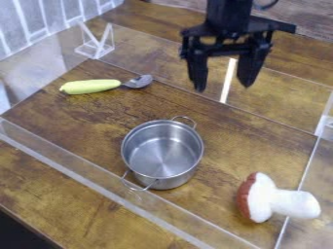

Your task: Remove the mushroom from the silver pot and put it on the table

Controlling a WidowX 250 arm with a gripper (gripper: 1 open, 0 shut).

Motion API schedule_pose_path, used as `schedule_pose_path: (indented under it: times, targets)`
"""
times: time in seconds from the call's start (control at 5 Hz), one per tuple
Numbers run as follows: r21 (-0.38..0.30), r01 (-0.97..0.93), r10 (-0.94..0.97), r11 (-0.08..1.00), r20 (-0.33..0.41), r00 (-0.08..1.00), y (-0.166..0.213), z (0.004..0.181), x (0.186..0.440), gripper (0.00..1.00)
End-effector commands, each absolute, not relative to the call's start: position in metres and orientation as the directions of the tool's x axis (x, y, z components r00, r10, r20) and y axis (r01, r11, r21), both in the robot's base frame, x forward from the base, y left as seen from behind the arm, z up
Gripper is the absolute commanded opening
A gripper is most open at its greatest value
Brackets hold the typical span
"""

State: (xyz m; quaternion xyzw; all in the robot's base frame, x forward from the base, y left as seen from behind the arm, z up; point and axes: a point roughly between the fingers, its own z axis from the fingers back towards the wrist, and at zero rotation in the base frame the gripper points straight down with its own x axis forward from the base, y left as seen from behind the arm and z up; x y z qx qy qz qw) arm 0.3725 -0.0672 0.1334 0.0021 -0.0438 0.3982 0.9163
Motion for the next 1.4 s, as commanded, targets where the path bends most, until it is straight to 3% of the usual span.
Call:
schedule_pose_path:
  times: [0.0, 0.8, 1.2]
  targets:
    - [-0.125, -0.709, 0.720, 0.694, 0.152, 0.678, -0.073, 0.171, 0.360, 1.00]
    - [-0.149, -0.636, 0.652, 0.757, 0.212, 0.728, -0.089, 0.160, 0.343, 1.00]
    - [-0.161, -0.628, 0.648, 0.762, 0.231, 0.726, -0.091, 0.171, 0.344, 1.00]
